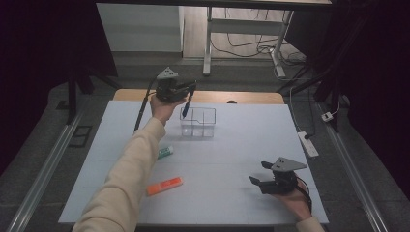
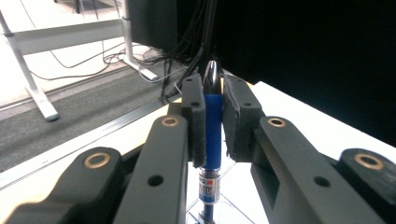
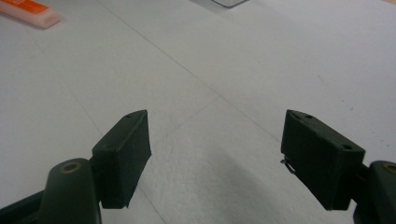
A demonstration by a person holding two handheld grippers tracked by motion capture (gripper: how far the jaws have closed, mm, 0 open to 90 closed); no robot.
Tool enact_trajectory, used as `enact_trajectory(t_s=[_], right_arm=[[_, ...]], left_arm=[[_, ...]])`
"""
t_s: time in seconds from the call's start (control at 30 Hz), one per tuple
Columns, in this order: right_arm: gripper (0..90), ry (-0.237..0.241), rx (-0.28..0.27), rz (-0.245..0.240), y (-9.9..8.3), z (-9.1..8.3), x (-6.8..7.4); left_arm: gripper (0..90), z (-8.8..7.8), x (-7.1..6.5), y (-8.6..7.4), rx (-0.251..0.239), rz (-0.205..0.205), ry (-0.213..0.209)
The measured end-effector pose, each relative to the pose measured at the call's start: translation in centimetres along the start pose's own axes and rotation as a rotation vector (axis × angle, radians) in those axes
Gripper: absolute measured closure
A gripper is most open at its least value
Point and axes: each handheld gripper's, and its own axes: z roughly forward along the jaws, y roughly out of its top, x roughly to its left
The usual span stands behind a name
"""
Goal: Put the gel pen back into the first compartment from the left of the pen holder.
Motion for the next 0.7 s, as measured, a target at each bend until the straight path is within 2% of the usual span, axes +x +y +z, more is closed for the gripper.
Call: enact_trajectory(t_s=[0.2,0.23,0.3,0.43,0.5,0.57,0.7], right_arm=[[23.1,0.007,0.0,-0.009,0.1,0.1,0.1],[23.1,0.005,-0.003,-0.007,0.0,0.1,0.1],[23.1,0.006,-0.001,-0.006,0.1,0.1,0.1],[23.1,0.003,-0.003,-0.005,0.1,-0.1,0.0],[23.1,0.002,-0.004,-0.003,0.1,-0.1,0.0],[23.1,0.001,-0.004,-0.002,0.1,-0.1,0.0],[23.2,-0.001,-0.003,-0.003,0.1,-0.1,0.0]], left_arm=[[77.4,-0.3,0.3,-0.6,0.015,-0.011,-0.001],[73.3,-0.4,0.3,-0.6,0.014,-0.012,-0.002],[59.0,-0.6,0.2,-0.7,0.018,-0.002,0.0],[48.9,-1.2,0.0,-0.8,0.024,-0.013,0.009],[47.7,-1.6,-0.2,-0.9,0.035,0.002,0.007],[45.9,-2.0,-0.4,-1.0,0.044,0.027,0.023],[45.4,-2.7,-0.7,-1.1,0.056,0.053,0.013]])
